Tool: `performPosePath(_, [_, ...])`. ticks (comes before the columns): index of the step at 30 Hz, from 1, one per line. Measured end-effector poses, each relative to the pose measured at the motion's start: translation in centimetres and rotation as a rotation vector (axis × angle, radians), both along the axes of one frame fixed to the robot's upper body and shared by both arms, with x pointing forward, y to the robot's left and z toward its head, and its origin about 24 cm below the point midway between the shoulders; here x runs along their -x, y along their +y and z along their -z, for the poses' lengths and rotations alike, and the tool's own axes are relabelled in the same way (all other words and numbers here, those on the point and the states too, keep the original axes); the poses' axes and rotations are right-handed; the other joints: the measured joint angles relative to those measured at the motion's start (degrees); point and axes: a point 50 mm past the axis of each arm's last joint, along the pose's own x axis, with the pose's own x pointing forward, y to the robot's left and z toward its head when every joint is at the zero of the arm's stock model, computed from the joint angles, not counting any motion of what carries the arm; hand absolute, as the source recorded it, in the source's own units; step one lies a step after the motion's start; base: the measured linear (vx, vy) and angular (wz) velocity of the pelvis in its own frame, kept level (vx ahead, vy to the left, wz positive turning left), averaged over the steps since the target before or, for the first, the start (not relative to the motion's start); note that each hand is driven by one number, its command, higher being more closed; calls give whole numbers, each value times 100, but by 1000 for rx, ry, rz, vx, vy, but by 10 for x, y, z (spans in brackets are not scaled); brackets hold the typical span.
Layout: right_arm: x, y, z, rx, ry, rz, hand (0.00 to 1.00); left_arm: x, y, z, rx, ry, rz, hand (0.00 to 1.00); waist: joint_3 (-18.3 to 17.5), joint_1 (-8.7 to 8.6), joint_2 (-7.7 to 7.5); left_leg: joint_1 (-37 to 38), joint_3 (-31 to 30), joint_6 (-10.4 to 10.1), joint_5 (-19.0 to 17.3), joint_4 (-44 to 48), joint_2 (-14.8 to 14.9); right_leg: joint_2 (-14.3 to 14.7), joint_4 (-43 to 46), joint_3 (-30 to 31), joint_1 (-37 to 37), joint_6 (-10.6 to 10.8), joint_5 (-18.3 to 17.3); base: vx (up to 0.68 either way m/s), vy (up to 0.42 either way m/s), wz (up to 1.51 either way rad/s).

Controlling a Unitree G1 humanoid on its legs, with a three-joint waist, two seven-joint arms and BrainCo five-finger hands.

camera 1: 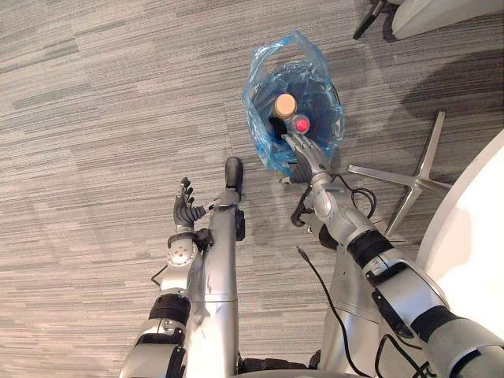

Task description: Gather rubbish on tea table into small bin, then transfer packed bag to large trash can.

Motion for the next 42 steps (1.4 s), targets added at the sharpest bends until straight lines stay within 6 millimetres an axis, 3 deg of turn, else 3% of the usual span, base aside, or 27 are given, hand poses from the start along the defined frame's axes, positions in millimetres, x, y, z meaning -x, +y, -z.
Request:
performPosePath(16, [0,3,0,-96,24,6,100,-2,0,1,1,10,1,0,-190,6,2,-196,-69,-4,-1,130,2,-55,171,-77,-148,-25,-121,-3,-3,3])
performPosePath(26, [23,13,-10,-268,-58,-79,100,0,-5,8,15,57,9,0,-201,4,-5,164,-78,12,-44,242,92,36,108,-92,302,-26,-118,-13,13,-5])
performPosePath(30, [39,16,2,-390,-34,-92,100,7,-8,19,23,103,15,0,-209,-16,-10,677,-47,12,-39,4,113,78,-111,-117,787,-19,-113,-15,18,-3])
performPosePath(36, [77,14,32,-568,50,-91,100,36,-16,54,-11,239,66,0,-225,-40,-40,2151,89,-19,-22,-685,192,183,-819,-229,2259,-65,-13,49,-16,-2])
performPosePath(38, [86,16,38,-595,70,-100,100,43,-15,60,-8,262,68,0,-271,-55,-98,2467,143,-16,-25,-823,194,201,-973,-226,2555,-35,4,120,8,-4])
performPosePath(42, [113,22,49,-688,136,-159,100,67,-11,81,-22,348,67,0,-407,-135,-307,3737,256,14,-47,-1382,203,273,-1659,-253,3865,148,100,105,38,-2])
